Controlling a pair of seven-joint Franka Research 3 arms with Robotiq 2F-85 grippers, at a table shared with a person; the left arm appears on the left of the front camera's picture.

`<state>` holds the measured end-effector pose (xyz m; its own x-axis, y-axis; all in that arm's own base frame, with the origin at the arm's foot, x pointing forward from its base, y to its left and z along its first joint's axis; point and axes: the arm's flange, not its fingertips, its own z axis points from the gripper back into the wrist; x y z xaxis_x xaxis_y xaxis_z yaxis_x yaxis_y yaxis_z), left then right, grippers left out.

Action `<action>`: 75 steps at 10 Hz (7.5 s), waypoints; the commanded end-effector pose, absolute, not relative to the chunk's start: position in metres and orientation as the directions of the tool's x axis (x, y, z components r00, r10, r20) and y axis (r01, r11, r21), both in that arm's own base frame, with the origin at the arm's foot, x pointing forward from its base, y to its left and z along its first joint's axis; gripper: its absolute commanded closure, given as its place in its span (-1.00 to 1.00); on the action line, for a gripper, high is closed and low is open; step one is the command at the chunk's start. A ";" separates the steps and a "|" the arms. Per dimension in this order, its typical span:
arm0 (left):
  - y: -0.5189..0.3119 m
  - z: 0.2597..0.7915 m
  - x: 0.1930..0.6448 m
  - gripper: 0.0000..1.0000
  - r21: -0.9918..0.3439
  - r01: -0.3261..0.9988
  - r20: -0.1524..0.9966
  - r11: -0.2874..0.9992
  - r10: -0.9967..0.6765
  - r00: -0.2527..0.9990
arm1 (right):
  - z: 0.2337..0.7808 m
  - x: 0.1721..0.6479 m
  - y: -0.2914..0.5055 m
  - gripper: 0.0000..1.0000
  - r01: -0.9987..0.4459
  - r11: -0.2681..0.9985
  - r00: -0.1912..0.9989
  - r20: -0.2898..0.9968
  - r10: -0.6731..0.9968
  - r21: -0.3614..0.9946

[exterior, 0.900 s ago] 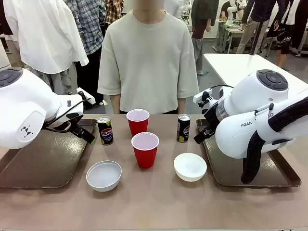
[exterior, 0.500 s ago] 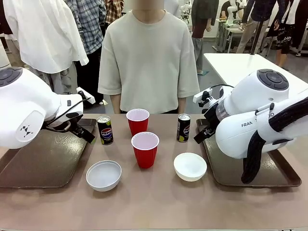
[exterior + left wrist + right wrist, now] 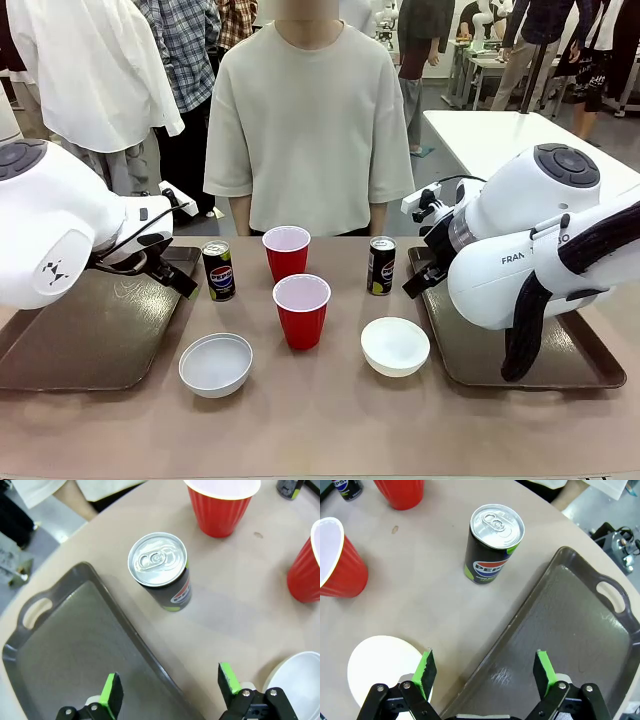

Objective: Prepare tableware on both trays.
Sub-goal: Pick up a Picnic Bowl from the table and place it on a Handle tray.

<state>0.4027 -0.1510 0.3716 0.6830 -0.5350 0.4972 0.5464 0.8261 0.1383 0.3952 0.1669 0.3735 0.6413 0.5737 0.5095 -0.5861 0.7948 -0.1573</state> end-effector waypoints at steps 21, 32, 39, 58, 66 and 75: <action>-0.030 0.469 0.353 -1.00 -0.843 0.423 0.363 0.333 -0.230 0.903 | 0.427 0.329 0.003 -1.00 -0.176 0.539 0.984 0.151 0.091 0.824; 0.040 0.438 0.353 -1.00 -0.838 0.280 0.290 0.468 -0.052 0.956 | 0.410 0.331 -0.040 -1.00 -0.061 0.493 0.996 0.084 -0.024 0.868; 0.040 0.438 0.353 -1.00 -0.838 0.280 0.290 0.468 -0.052 0.956 | 0.410 0.331 -0.040 -1.00 -0.061 0.493 0.996 0.084 -0.024 0.868; -0.172 0.397 0.347 -1.00 -0.072 0.474 0.108 0.878 -0.465 0.879 | 0.410 0.331 -0.040 -1.00 -0.061 0.493 0.996 0.084 -0.024 0.868; -0.222 0.322 0.350 0.27 0.062 0.492 0.152 0.869 -0.495 0.855 | 0.410 0.331 -0.040 -1.00 -0.061 0.493 0.996 0.084 -0.024 0.868; -0.214 0.336 0.355 1.00 0.038 0.452 0.097 0.891 -0.454 0.886 | 0.410 0.331 -0.040 -1.00 -0.061 0.493 0.996 0.084 -0.024 0.868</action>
<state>0.3598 -0.2243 0.3407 0.8686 -0.4779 0.1310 0.4771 0.8780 0.0402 0.3283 -0.0408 0.4114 0.9979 -0.0235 0.0603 -0.0393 0.5201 0.8532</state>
